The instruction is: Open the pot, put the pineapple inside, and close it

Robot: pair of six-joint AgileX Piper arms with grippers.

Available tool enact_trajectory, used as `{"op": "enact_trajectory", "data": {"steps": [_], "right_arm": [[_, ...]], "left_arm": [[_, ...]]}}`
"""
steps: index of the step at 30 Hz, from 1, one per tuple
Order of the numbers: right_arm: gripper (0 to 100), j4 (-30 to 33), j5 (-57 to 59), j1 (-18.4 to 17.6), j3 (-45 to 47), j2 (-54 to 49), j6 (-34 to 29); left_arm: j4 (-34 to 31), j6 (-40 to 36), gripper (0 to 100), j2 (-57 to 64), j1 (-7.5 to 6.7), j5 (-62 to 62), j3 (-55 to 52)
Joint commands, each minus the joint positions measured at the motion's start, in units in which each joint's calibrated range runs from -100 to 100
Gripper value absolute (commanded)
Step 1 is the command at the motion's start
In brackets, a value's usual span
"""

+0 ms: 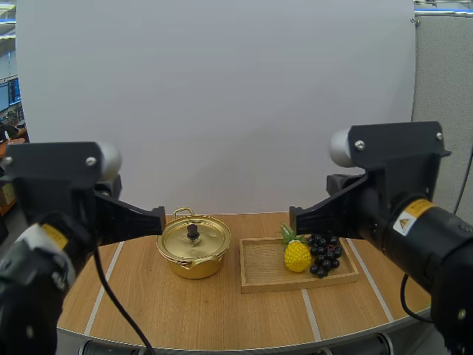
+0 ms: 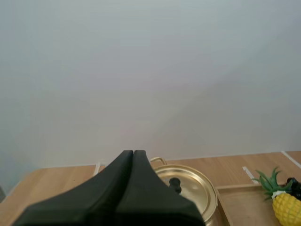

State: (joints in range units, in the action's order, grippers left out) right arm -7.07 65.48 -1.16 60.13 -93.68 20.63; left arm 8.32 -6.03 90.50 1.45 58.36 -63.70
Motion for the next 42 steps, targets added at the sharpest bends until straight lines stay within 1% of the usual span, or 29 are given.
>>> {"op": "enact_trajectory", "data": {"steps": [1, 4, 9, 14, 15, 16, 17, 18, 19, 21, 22, 23, 24, 25, 26, 29, 31, 36, 38, 42], "right_arm": [[0, 1.45, 0.05, 0.3, -0.42, 4.97, -2.26], [0, 1.57, 0.05, 0.3, -0.42, 11.39, -2.78], [0, 1.79, -0.11, 0.3, -0.42, 21.2, -2.78], [0, 1.79, -0.11, 0.3, -0.42, 26.98, -2.78], [4, 1.79, -0.11, 0.3, -0.42, 27.52, -2.78], [13, 1.79, -0.11, 0.3, -0.42, 27.66, -2.78], [26, 1.79, -0.32, 0.3, -0.42, 27.78, -2.78], [42, 1.79, -0.66, 0.3, -0.42, 27.78, -2.78], [61, 1.79, -0.85, 0.3, -0.42, 27.65, -2.78], [100, 1.79, -1.36, 0.3, -0.42, 27.5, -2.78], [100, 1.79, -1.51, 0.3, -0.42, 27.5, -2.78], [100, 1.79, -1.51, 0.3, -0.42, 27.5, -2.67], [100, 1.79, -1.51, 0.3, -0.42, 27.5, -2.67], [100, 1.79, -1.24, 0.3, -0.42, 27.5, -2.67], [100, 1.79, -0.8, 0.3, -0.42, 27.5, -2.67], [100, 1.79, -0.15, 0.3, -0.42, 27.5, -2.77], [100, 1.79, -0.15, 0.3, -0.42, 27.5, -2.77], [100, 1.24, -0.17, 0.3, -0.42, 27.5, -2.77], [100, 0.79, -0.17, 0.3, -0.42, 27.5, -2.77], [100, 0.17, -0.17, 0.3, -0.42, 27.5, -2.77]], "left_arm": [[-0.07, 0.29, 0, -6.84, -0.14, -1.97, 0.36], [-0.07, 0.29, 0, -13.89, -0.14, -4.17, 0.5], [-0.07, 2.48, 0, -25.73, -0.14, -4.85, 3.38], [-0.07, 2.44, 0, -33.39, -0.14, -3.64, 7.4], [-0.07, 2.44, 1, -34.45, -0.14, -2.75, 8.17], [-0.07, 2.44, 4, -35.11, -0.14, -2.22, 8.61], [-0.07, 2.44, 8, -35.74, -0.14, -1.88, 9.16], [-0.07, 2.44, 14, -36.19, -0.14, -1.9, 9.44], [-0.07, 2.44, 20, -36.54, -0.14, -1.9, 9.44], [-0.07, 2.44, 39, -36.54, -0.14, -1.9, 9.45], [-0.07, 2.44, 48, -36.54, -0.14, -1.9, 9.45], [-0.07, 2.44, 65, -36.54, -0.14, -2.06, 9.45], [-0.07, 2.93, 76, -36.54, -0.14, -2.25, 9.45], [-0.07, 4.26, 92, -36.54, -0.14, -2.69, 9.45], [-0.07, 5.76, 100, -36.54, -0.14, -3.06, 9.45], [0.47, 10.98, 100, -36.54, -0.14, -3.24, 9.45], [3.16, 16.84, 100, -36.58, -0.14, -3.24, 9.59], [17.56, 37.08, 100, -38.7, -0.14, -0.58, 10.4], [21.3, 40.27, 100, -41.14, -0.14, 1.76, 11.7], [22.06, 40.69, 100, -48.92, -0.14, 6.51, 16.2]]}}
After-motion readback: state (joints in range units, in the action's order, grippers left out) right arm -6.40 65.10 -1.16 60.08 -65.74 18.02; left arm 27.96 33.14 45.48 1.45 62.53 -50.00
